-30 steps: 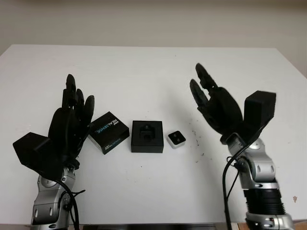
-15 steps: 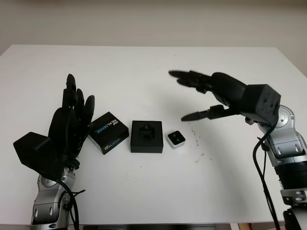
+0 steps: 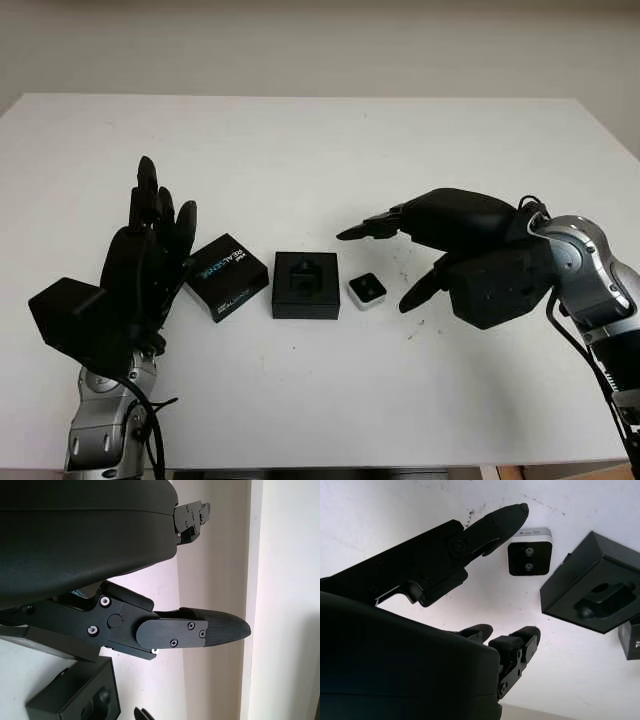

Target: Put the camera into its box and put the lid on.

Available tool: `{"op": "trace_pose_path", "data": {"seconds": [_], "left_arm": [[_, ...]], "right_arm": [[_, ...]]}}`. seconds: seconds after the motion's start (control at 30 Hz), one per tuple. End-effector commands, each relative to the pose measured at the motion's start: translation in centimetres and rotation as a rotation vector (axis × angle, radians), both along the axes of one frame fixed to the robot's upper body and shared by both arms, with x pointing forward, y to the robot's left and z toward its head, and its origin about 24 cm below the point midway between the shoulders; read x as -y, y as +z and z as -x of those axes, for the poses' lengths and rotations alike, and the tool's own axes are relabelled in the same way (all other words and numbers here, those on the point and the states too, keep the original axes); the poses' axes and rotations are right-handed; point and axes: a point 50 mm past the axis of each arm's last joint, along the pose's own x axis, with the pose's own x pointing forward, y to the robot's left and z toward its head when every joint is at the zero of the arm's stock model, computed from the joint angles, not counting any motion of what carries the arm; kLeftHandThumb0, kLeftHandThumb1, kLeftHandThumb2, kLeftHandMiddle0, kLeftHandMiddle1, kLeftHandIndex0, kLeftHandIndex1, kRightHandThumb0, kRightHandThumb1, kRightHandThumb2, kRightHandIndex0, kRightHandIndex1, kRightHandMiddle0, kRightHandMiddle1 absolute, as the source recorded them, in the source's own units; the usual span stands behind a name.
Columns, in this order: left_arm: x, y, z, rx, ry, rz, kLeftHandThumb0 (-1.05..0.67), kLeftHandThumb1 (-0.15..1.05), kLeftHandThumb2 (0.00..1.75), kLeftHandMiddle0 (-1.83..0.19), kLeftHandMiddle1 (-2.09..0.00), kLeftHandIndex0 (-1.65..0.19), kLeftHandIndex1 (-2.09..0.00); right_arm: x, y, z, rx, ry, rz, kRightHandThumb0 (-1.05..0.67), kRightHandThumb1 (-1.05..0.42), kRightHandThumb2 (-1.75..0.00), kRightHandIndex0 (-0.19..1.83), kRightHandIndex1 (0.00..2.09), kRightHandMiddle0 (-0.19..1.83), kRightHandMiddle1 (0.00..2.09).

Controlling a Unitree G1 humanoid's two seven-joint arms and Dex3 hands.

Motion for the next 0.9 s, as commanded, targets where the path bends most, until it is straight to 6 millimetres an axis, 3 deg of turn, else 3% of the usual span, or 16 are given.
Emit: {"op": "trace_pose_path", "data": {"seconds": [0.0,0.1,0.17,0.23,0.27,0.33,0.53,0.87], "left_arm": [[-0.12,0.12,0.08,0.013,0.0,-0.001,-0.75,1.05,0.39,0.19,0.0,0.19,0.0],[-0.03,0.09,0.06,0.012,0.002,0.004,-0.75,1.05,0.39,0.19,0.0,0.19,0.0],[0.03,0.12,0.04,0.013,0.003,0.004,-0.74,1.05,0.39,0.19,0.0,0.19,0.0],[0.02,0.13,0.05,0.014,0.004,0.004,-0.75,1.05,0.39,0.19,0.0,0.19,0.0],[-0.01,0.15,0.09,0.014,0.005,0.002,-0.75,1.05,0.39,0.19,0.0,0.19,0.0],[-0.08,0.17,0.15,0.014,0.002,0.002,-0.74,1.05,0.4,0.19,0.0,0.19,0.0],[-0.23,0.18,0.19,0.01,-0.002,-0.008,-0.75,1.05,0.4,0.19,0.0,0.19,0.0],[-0.28,0.2,0.1,0.013,-0.009,-0.015,-0.75,1.05,0.4,0.19,0.0,0.19,0.0]], "right_arm": [[0.17,-0.03,0.29,0.027,0.011,0.013,-0.64,-0.78,-0.05,0.42,0.2,0.42,0.2],[0.12,-0.21,0.39,0.045,0.008,0.016,-0.64,-0.79,-0.06,0.43,0.21,0.41,0.22],[0.06,-0.3,0.49,0.061,0.009,0.015,-0.64,-0.79,-0.05,0.42,0.31,0.31,0.51],[-0.03,-0.41,0.59,0.079,0.009,0.014,-0.62,-0.79,-0.05,0.32,0.58,0.17,0.85],[-0.07,-0.48,0.59,0.085,0.007,0.013,-0.62,-0.8,-0.05,0.2,0.86,0.12,0.98],[-0.09,-0.61,0.57,0.091,0.001,0.012,-0.62,-0.8,-0.05,0.07,1.15,0.09,1.15],[-0.15,-0.71,0.41,0.116,-0.018,0.02,-0.65,-0.81,-0.06,0.04,1.27,0.07,1.25],[-0.39,-0.97,0.18,0.114,-0.065,0.027,-0.7,-0.83,-0.06,0.08,1.05,0.1,0.99]]}}
